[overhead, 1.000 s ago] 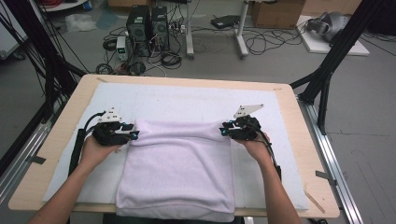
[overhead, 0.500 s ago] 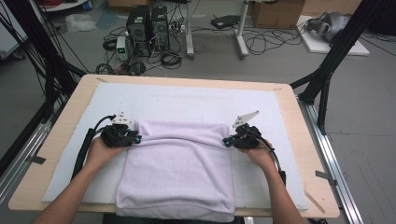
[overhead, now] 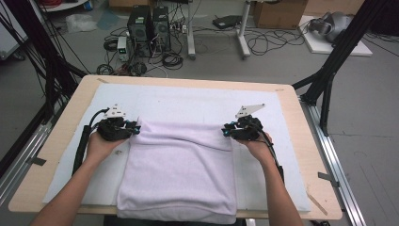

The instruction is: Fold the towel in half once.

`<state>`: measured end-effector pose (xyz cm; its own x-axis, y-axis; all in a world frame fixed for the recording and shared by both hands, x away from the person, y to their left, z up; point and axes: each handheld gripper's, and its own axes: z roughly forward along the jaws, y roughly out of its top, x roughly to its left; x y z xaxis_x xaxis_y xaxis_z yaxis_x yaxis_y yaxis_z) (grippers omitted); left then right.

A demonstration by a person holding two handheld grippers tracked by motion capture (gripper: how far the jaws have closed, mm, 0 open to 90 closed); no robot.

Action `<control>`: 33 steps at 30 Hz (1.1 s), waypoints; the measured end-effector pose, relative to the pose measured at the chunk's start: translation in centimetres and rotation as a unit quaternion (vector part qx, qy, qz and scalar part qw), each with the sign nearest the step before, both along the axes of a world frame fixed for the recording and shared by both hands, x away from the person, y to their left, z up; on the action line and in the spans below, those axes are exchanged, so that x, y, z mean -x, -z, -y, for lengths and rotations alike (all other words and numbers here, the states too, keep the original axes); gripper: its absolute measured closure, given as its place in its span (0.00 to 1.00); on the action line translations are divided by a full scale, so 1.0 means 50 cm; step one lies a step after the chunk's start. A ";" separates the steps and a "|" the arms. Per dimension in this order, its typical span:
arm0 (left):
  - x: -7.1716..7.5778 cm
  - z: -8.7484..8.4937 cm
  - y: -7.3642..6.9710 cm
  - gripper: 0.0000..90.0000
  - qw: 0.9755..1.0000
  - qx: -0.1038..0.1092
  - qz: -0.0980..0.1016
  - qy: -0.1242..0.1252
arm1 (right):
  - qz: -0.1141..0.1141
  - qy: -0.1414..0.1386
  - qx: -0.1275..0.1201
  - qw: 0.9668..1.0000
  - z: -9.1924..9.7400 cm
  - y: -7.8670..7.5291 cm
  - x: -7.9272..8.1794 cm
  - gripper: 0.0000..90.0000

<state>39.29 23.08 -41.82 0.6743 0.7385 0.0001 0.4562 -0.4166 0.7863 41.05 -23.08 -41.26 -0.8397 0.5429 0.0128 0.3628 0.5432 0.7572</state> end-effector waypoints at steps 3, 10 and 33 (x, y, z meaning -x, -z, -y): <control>-0.013 0.009 0.016 0.65 1.000 -0.009 -0.016 -0.010 | -0.011 0.001 0.032 0.999 -0.011 0.018 -0.012 0.72; -0.018 0.015 0.028 0.95 1.000 -0.027 -0.012 -0.012 | -0.048 -0.007 0.049 0.998 -0.006 0.039 -0.023 0.98; -0.117 0.022 0.042 0.48 0.994 -0.015 -0.045 -0.098 | -0.035 0.082 0.029 0.996 0.017 0.053 -0.088 0.60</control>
<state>45.14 22.00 -43.92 0.5155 0.8564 -0.0288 0.5985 -0.3358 0.7274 45.45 -23.93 -43.93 -0.7382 0.6738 0.0334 0.5013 0.5147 0.6955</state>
